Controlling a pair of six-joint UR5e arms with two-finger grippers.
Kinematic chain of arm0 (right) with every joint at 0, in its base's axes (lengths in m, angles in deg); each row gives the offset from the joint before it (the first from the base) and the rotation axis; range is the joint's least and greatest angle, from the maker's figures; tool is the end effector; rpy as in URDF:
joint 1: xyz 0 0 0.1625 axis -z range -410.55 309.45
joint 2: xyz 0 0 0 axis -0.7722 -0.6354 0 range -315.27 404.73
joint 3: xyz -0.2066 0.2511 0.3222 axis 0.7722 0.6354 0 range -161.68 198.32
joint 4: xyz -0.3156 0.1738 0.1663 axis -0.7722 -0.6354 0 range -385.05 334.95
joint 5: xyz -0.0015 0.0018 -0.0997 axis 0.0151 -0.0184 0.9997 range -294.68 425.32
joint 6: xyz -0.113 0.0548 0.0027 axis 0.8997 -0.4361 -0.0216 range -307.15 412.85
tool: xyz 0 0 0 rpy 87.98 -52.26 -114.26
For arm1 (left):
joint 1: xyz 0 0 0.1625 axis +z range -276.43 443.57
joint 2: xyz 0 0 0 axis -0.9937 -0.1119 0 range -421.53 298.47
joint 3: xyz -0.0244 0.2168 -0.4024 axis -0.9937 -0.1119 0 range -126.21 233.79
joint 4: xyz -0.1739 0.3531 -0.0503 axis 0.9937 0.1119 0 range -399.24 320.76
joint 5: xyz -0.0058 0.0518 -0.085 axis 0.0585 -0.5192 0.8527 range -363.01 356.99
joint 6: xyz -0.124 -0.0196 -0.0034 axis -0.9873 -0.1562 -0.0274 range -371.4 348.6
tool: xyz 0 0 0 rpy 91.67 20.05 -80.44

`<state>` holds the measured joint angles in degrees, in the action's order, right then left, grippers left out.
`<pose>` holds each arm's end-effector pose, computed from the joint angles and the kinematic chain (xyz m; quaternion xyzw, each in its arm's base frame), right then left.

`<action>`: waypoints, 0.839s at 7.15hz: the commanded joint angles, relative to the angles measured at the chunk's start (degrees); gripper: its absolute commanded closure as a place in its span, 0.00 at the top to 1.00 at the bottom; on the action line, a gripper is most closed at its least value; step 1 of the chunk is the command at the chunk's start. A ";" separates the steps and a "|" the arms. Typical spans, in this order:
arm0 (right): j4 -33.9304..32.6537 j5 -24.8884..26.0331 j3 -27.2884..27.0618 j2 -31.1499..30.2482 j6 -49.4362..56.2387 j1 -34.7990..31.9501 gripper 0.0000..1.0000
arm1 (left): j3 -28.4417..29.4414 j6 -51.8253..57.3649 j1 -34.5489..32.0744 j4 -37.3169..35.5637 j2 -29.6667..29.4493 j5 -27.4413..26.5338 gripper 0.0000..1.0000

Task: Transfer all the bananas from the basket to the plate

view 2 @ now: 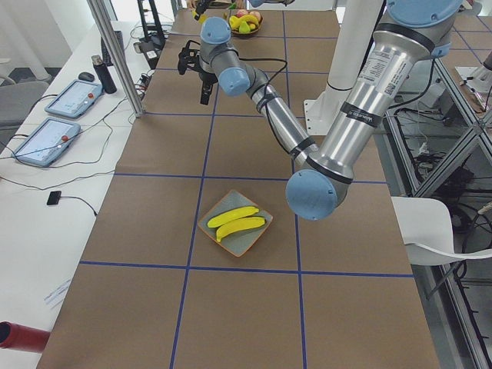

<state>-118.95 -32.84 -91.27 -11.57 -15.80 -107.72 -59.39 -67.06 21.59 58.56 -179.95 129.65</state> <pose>-0.2482 -0.5976 0.2490 0.2137 -0.3635 0.2504 0.8715 0.2300 -0.5348 0.2334 0.1331 0.5432 -0.0183 0.8288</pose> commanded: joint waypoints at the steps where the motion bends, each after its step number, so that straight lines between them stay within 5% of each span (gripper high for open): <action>1: -2.42 2.35 0.08 5.22 -6.55 5.12 0.00 | 2.33 -5.92 3.70 -1.03 -5.83 -1.16 1.00; 4: -2.08 5.87 -0.53 7.44 -11.23 9.96 0.00 | 1.99 -12.44 6.34 -0.42 -7.70 -0.91 1.00; 6: 5.78 5.87 -0.36 7.71 -15.87 12.24 0.00 | 1.29 -16.74 9.15 2.55 -7.96 -0.82 1.00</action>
<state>-118.50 -27.03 -91.83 -3.97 -28.42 -96.96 -57.73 -81.27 29.02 59.04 -187.75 128.80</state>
